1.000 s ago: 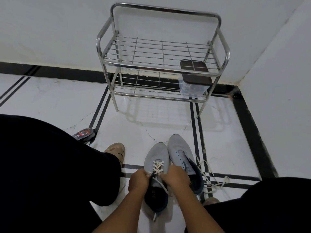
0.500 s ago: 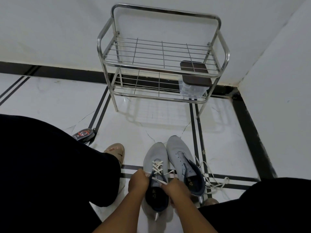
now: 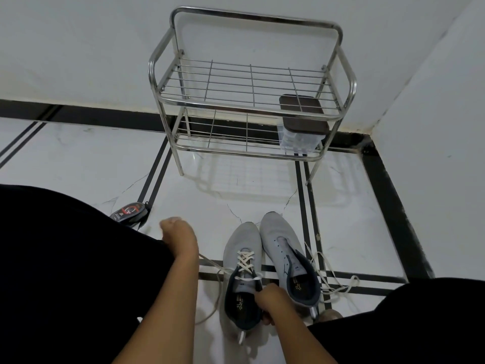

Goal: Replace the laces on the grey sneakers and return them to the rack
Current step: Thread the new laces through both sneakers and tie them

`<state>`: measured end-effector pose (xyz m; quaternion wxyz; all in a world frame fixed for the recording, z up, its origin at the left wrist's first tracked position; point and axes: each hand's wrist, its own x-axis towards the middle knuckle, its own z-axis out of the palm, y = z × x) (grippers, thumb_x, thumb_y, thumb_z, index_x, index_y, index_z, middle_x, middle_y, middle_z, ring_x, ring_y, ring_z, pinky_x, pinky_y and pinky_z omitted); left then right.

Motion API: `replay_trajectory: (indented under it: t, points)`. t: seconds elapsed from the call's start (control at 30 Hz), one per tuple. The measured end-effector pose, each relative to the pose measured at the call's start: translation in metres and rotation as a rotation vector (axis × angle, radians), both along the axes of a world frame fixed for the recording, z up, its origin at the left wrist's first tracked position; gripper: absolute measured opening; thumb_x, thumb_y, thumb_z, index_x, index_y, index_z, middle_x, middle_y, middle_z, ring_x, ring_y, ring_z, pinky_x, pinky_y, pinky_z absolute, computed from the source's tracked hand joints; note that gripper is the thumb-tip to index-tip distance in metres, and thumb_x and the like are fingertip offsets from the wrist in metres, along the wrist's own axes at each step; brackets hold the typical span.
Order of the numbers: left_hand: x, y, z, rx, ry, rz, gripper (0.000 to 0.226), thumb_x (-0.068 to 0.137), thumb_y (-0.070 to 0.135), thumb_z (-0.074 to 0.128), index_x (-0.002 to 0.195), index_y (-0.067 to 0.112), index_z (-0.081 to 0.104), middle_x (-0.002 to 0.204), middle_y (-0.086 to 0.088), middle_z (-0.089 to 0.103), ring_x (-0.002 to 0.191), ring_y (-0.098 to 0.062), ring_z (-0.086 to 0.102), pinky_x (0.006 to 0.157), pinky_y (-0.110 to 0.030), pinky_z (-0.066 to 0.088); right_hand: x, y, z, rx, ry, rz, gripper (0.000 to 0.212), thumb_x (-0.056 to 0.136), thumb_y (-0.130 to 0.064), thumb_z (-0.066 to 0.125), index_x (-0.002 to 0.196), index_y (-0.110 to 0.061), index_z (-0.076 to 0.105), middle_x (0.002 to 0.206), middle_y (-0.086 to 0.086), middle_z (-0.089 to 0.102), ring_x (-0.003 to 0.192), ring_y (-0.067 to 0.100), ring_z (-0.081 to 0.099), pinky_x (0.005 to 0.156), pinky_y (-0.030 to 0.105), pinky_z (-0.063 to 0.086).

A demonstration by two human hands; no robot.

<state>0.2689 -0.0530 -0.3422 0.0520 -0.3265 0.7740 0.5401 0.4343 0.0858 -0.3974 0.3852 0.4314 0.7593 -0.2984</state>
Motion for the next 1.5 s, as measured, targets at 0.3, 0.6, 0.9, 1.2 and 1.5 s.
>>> replay_trajectory:
  t: [0.3, 0.6, 0.9, 1.2, 1.5]
  points:
    - [0.093, 0.015, -0.061, -0.356, -0.373, -0.999, 0.023, 0.094, 0.033, 0.048, 0.088, 0.018, 0.064, 0.111, -0.01, 0.067, 0.104, -0.027, 0.06, 0.086, -0.028, 0.048, -0.009, 0.003, -0.002, 0.19, 0.286, 0.123, 0.038, 0.093, -0.04, 0.053, 0.115, -0.012, 0.065, 0.118, 0.009, 0.065, 0.109, 0.027, 0.062, 0.086, 0.032, 0.05]
    - [0.086, -0.005, -0.064, -0.257, -0.622, -0.531, 0.042, 0.101, 0.015, 0.041, 0.135, -0.008, 0.045, 0.141, -0.024, 0.046, 0.129, -0.039, 0.045, 0.107, -0.042, 0.035, -0.012, -0.004, -0.01, 0.15, 0.258, 0.087, 0.033, 0.093, -0.034, 0.053, 0.116, -0.012, 0.062, 0.119, 0.009, 0.064, 0.109, 0.027, 0.061, 0.088, 0.032, 0.051]
    - [0.086, 0.007, -0.064, -0.662, -0.248, -0.927, 0.036, 0.093, 0.031, 0.049, 0.129, 0.026, 0.049, 0.136, -0.005, 0.045, 0.124, -0.027, 0.044, 0.094, -0.039, 0.042, -0.012, 0.003, -0.009, 0.113, 0.269, 0.153, 0.037, 0.092, -0.038, 0.052, 0.111, -0.01, 0.064, 0.114, 0.013, 0.065, 0.104, 0.03, 0.062, 0.087, 0.034, 0.053]
    - [0.065, 0.024, -0.041, -0.196, -0.361, -0.762, 0.026, 0.09, 0.028, 0.052, 0.08, 0.012, 0.069, 0.097, -0.014, 0.062, 0.106, -0.032, 0.06, 0.083, -0.033, 0.048, -0.013, 0.005, -0.001, 0.052, 0.264, 0.229, 0.044, 0.091, -0.046, 0.053, 0.111, -0.009, 0.064, 0.113, 0.012, 0.065, 0.105, 0.028, 0.062, 0.083, 0.03, 0.048]
    - [0.038, 0.04, 0.022, 0.475, -0.181, -0.625, 0.014, 0.086, 0.018, 0.065, 0.088, 0.013, 0.078, 0.094, 0.02, 0.063, 0.084, 0.009, 0.053, 0.063, -0.01, 0.036, -0.049, 0.008, 0.051, -0.237, 0.726, -0.24, 0.007, 0.09, -0.024, 0.06, 0.089, -0.025, 0.066, 0.085, -0.009, 0.066, 0.084, 0.012, 0.063, 0.068, 0.022, 0.046]
